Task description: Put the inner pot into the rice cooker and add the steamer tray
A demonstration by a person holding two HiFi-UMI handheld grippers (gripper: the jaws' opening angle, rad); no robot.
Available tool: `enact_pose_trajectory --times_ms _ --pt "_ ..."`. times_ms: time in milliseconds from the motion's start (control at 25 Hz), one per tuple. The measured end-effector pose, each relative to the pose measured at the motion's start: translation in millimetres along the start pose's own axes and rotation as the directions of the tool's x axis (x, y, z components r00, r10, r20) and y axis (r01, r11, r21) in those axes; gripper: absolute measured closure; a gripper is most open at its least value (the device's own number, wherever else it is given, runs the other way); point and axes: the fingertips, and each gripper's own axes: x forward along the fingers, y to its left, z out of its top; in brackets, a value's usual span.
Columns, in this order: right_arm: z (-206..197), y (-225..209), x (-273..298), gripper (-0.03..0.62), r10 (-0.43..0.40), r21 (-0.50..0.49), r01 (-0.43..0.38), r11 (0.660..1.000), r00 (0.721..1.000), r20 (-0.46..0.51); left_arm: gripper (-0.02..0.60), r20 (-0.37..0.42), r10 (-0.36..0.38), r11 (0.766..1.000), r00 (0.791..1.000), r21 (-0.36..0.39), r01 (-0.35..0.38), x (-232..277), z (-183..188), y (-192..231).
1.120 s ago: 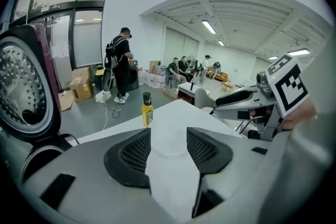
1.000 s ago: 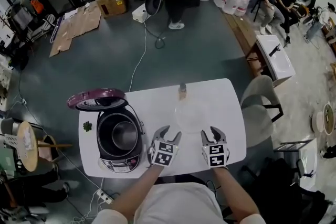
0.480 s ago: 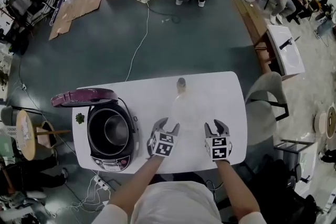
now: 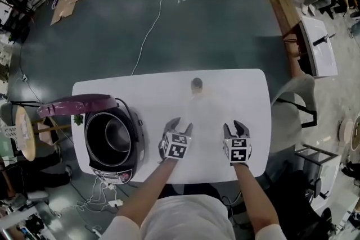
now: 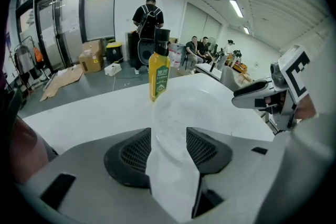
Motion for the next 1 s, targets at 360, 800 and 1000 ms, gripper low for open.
enact_pose_trajectory --times_ms 360,800,1000 --pt "-21 -16 41 0.421 0.013 0.024 -0.012 1.0 0.998 -0.068 0.357 -0.079 0.005 0.998 0.997 -0.066 -0.01 39 -23 8" --pt "-30 -24 58 0.453 -0.012 0.048 0.017 0.999 0.995 -0.096 0.393 -0.108 -0.005 0.996 0.994 -0.089 -0.005 56 -30 4" --pt "-30 -20 61 0.482 -0.008 0.04 0.012 0.999 0.995 -0.095 0.443 -0.099 -0.03 0.992 0.995 -0.124 0.017 60 -30 4"
